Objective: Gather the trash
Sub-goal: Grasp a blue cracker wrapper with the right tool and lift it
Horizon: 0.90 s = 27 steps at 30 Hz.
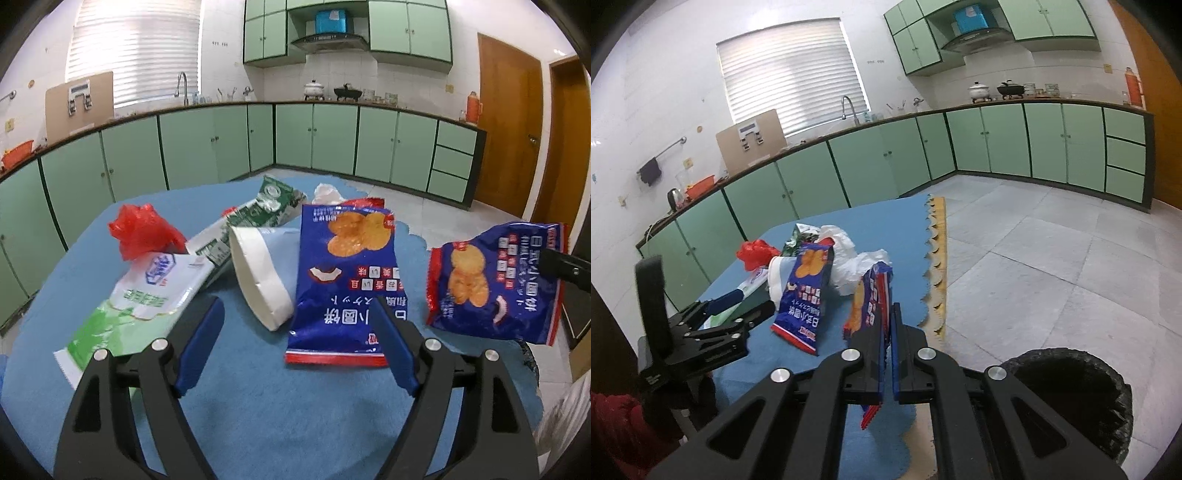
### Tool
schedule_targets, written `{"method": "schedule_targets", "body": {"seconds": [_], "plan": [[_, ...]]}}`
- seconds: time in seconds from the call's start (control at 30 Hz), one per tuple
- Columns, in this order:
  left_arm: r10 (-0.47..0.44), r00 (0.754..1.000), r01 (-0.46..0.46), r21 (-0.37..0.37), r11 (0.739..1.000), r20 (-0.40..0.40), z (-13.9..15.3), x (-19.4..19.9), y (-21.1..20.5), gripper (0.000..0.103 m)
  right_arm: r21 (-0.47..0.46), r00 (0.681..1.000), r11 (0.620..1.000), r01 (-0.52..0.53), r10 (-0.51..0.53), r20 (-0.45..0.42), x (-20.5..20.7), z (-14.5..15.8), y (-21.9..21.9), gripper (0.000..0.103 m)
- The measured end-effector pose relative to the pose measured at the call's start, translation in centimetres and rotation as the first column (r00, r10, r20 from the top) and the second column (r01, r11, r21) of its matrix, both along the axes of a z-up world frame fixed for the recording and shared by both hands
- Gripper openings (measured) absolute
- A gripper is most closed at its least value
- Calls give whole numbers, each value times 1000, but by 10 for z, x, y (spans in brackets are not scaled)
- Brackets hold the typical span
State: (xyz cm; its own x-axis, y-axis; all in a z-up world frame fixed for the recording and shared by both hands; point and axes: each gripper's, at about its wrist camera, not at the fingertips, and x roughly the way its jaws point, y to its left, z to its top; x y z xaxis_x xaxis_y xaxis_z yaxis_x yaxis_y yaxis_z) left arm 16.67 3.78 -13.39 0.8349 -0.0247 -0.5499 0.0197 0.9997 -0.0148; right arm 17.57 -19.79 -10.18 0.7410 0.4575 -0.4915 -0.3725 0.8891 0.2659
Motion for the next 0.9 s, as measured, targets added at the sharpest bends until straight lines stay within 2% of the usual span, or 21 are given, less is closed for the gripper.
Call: {"method": "schedule_targets", "body": {"seconds": [0.13,0.4,0.47,0.6,0.7,0.9], "plan": [[2,999,-4,-32,999,-43,-5,12,1,78,6,999,1000,23,-23,24,0,4,-4,3],[-9,992,4,-44,999,-123,-12,25,-2,76,32,998,998,63,-63,19,3,0,-6,3],[-21,989,13,-56,998,-146,-15,26,-1,68,27,998,998,57,-57,18,3,-2,-4,3],[-40,983,29,-64,998,-182,-22,29,-6,38,24,999,999,46,-46,18,2,-2,-1,3],[-30,984,22,-47,999,-174,-24,26,-6,20,21,999,999,37,-38,14,2,-3,2,3],[-6,990,-2,-58,998,-138,-17,10,-7,9,12,1000,1000,22,-22,7,0,-4,9,3]]}}
